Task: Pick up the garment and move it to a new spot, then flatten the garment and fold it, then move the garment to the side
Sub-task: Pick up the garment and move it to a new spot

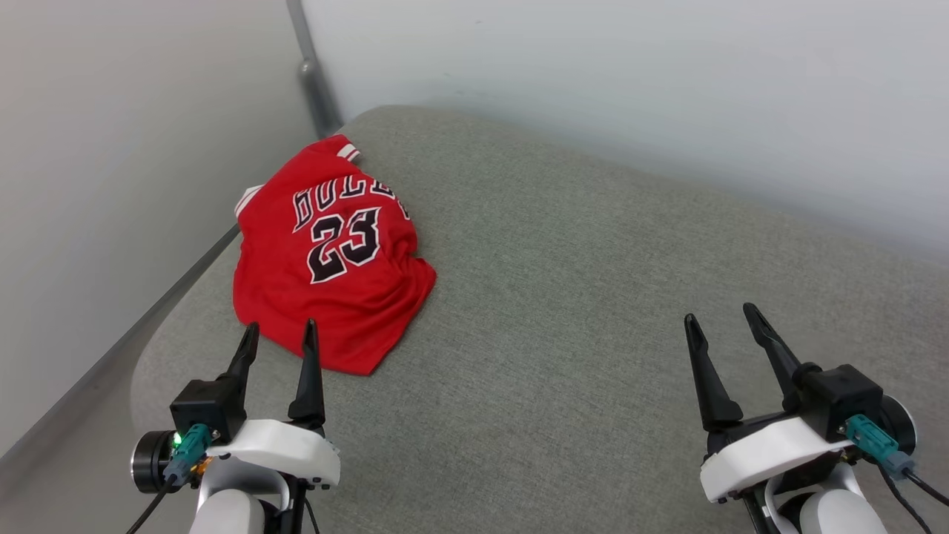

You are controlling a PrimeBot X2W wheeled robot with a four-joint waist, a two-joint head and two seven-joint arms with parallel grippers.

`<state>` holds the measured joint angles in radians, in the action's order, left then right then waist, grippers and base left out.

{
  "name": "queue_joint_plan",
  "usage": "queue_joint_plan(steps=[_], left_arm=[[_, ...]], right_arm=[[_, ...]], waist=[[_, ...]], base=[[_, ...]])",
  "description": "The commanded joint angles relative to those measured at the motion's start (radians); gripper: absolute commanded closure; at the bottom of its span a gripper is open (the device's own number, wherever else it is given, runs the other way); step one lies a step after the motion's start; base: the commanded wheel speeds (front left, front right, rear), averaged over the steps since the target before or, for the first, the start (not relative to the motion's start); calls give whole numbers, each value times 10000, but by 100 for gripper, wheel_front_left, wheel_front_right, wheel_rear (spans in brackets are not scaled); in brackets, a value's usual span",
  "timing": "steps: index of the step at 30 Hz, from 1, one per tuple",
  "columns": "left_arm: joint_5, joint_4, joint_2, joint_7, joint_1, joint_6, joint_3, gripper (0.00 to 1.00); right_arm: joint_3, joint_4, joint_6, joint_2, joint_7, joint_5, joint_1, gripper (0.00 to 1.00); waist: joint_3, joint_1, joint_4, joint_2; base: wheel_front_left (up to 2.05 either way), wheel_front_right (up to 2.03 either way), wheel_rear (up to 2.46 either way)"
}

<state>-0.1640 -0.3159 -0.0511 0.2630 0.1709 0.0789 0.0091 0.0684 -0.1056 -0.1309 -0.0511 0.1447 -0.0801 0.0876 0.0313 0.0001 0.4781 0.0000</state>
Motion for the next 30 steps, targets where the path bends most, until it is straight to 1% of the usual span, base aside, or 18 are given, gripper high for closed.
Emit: queue_joint_plan(steps=[1, 6, 11, 15, 18, 22, 25, 27, 30], left_arm=[[13, 21, 14, 27, -63, 27, 79, 0], [75, 3, 11, 27, -116, 90, 255, 0], [140, -3, 11, 27, 48, 116, 357, 0], [234, -8, -15, 27, 439, 181, 419, 0], [289, -98, -246, 27, 1107, 276, 388, 0], [103, -541, -794, 25, 2466, 434, 282, 0], [-69, -1354, -1395, -53, 3616, 502, -34, 0], [-408, -1923, -1845, -476, 4341, 508, -396, 0], [-1414, -2743, -2704, -1547, 5256, 504, -1143, 0]], right_arm=[[24, 30, 5, 12, -13, -14, 129, 0], [69, 21, 5, 12, -25, -22, 164, 0], [101, 36, 3, 14, -68, 41, 189, 0], [137, 76, 3, 14, -129, 103, 266, 0], [197, 155, 3, 12, -238, 198, 420, 0], [337, 354, 5, 11, -425, 424, 690, 0], [424, 476, 3, -25, -518, 525, 968, 0], [519, 557, 5, -76, -604, 581, 1162, 0], [589, 630, 5, -162, -650, 603, 1422, 0]], waist=[[48, -1, 179, 0], [108, -1, 267, 0], [200, -1, 206, 0], [342, -1, 36, 0], [563, -1, -170, 0], [1135, -1, -629, 0], [1648, -1, -1029, 0], [2056, -1, -1335, 0], [2657, -1, -1735, 0]], base=[[0, 0, 0], [0, 0, 0], [0, 0, 0], [0, 0, 0], [0, 0, 0], [0, 0, 0], [0, 0, 0], [0, 0, 0], [0, 0, 0]])
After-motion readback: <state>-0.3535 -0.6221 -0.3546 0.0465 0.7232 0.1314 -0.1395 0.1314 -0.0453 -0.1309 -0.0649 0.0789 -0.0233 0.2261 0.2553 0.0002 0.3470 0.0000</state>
